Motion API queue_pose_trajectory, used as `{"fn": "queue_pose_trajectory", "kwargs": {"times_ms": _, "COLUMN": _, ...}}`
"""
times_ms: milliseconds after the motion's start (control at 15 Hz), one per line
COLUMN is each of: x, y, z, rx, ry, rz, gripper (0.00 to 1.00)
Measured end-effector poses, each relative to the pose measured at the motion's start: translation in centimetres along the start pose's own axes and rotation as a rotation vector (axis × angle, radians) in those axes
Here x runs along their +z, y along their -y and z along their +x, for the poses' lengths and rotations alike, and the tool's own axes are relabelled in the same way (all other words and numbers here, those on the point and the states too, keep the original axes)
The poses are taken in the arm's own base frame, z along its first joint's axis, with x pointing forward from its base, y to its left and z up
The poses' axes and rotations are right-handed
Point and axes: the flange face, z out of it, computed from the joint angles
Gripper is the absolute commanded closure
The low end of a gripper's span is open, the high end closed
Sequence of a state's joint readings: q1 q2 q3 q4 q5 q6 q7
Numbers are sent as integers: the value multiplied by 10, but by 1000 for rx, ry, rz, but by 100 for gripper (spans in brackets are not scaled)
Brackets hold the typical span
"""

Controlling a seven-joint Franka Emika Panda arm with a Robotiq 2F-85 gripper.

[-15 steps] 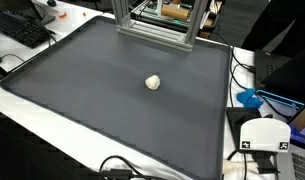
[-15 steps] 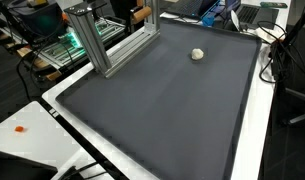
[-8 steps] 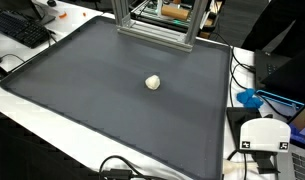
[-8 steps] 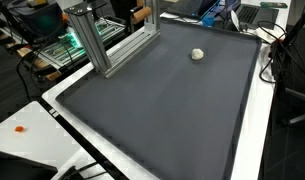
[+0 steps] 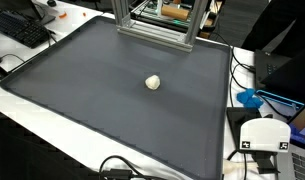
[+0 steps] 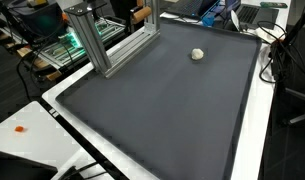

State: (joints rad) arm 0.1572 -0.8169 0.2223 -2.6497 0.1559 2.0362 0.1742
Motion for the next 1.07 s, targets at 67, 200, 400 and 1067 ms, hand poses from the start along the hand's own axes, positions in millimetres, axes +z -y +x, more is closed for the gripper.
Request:
{"fn": "queue_pose_trajectory", "kwargs": {"times_ms": 67, "x": 2, "y": 2, "z": 0, "rx": -4, "ry": 5, "rz": -1, "gripper": 0}}
{"fn": "queue_pose_trajectory", "kwargs": {"times_ms": 200, "x": 6, "y": 4, "z": 0, "rx": -10, "ry": 15, "rz": -3, "gripper": 0}}
{"fn": "queue_pose_trajectory", "kwargs": {"times_ms": 400, "x": 11, "y": 6, "z": 1, "rx": -15, "ry": 30, "rz": -8, "gripper": 0}}
{"fn": "queue_pose_trajectory", "kwargs": {"times_ms": 1067, "x": 29, "y": 4, "z": 3, "rx": -8, "ry": 75, "rz": -18, "gripper": 0}}
